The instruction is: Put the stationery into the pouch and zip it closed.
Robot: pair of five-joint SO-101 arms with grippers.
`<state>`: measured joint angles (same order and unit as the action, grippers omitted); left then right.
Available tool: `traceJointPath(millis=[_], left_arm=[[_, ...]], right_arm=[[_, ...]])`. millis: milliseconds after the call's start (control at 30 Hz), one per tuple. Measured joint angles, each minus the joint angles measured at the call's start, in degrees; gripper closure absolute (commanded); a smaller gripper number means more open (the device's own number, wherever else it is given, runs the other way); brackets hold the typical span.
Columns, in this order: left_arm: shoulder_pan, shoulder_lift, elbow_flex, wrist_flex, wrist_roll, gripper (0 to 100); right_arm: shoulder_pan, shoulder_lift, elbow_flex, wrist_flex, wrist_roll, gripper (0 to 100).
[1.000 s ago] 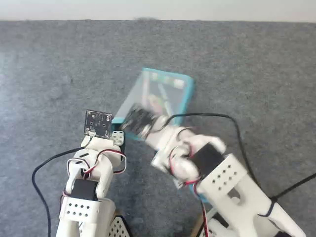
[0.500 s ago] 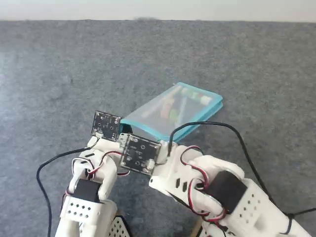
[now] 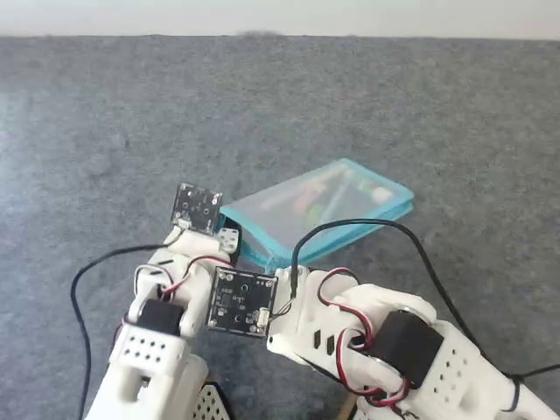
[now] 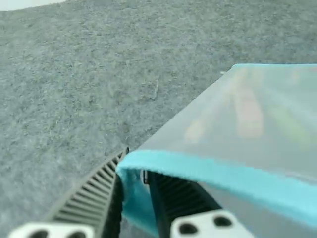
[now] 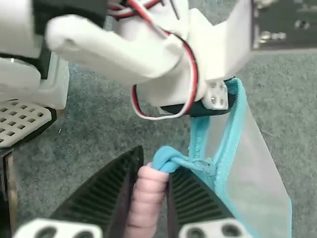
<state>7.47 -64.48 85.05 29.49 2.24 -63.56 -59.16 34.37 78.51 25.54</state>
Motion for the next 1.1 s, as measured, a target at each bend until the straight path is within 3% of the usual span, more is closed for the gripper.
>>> traceJointPath(millis=[167,400,800,933,1100], left_arm=[[0.09,10.11,-3.87,-3.96,0.0,99],[0.09,10.9,-4.92,-3.43,0.35,99],[-4.92,-18.64,-1.93,16.09,-0.53,99],[-5.45,-28.92,1.05,21.63,-2.73,99],[-4.31,-32.44,2.29,23.03,-3.87,99]], right_arm=[[0.09,-4.57,0.18,0.0,0.0,99.1],[11.25,-2.37,-3.08,1.23,-0.18,99.1],[26.02,10.46,-18.46,16.18,-1.49,99.1],[25.14,11.78,-18.99,16.18,-1.58,99.1],[12.57,11.87,-18.99,16.18,-1.58,99.1]])
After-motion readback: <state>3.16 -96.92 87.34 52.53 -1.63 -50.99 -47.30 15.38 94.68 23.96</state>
